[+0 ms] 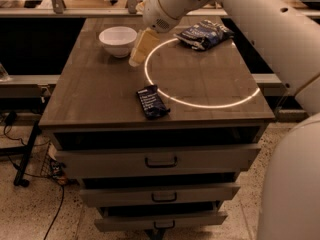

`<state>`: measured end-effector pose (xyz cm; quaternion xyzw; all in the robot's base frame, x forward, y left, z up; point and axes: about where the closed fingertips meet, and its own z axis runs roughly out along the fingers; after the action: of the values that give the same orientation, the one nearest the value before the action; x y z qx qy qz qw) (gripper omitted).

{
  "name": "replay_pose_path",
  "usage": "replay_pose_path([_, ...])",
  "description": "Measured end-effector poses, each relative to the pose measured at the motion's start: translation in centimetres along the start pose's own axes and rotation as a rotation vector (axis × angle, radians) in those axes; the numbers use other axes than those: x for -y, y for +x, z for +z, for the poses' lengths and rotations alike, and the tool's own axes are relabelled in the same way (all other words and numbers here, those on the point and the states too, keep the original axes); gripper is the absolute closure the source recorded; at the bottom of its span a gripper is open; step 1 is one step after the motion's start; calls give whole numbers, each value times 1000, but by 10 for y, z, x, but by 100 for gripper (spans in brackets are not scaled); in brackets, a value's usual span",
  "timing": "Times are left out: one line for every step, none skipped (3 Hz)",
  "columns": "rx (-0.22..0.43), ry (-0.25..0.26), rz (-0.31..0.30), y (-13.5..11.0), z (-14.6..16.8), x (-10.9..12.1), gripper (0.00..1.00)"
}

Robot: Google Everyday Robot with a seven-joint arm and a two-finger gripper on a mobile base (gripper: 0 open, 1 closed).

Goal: Move white bowl near rxbar blueberry

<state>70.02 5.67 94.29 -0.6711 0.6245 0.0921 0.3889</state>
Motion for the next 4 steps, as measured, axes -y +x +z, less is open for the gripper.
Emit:
replay_pose_path([-2,-2,0,1,0,-1,0])
replay_pose_path([14,9,36,2,18,1,0])
replay_pose_path([72,0,101,-1,60,11,0])
replay_pose_path([113,-17,141,1,87,19,0])
